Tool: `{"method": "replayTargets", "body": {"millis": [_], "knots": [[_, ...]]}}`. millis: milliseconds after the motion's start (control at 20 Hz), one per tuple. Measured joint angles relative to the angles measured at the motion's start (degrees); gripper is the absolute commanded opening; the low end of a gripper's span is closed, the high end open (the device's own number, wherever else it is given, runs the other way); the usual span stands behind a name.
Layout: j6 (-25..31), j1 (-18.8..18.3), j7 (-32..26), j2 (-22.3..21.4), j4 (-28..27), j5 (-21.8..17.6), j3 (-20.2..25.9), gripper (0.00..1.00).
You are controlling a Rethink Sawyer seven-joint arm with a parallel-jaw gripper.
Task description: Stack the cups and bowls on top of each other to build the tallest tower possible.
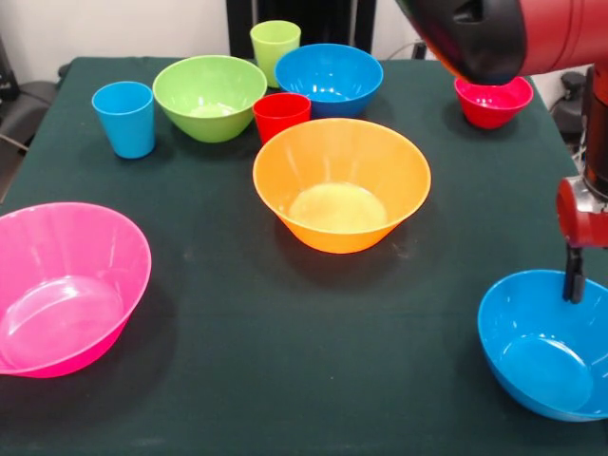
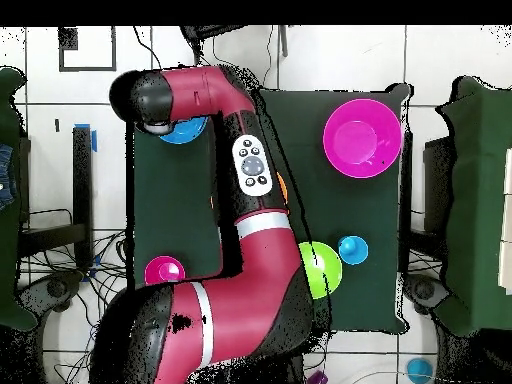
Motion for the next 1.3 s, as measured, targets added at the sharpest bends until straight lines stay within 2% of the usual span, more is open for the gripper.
{"method": "replayTargets", "body": {"millis": [750, 1300], "knots": [[0.06, -0.79, 0.00, -0.12, 0.02, -0.57, 0.00, 1.00], [3.35, -0.24, 0.00, -3.92, 0.60, -0.57, -0.02, 1.00]]}}
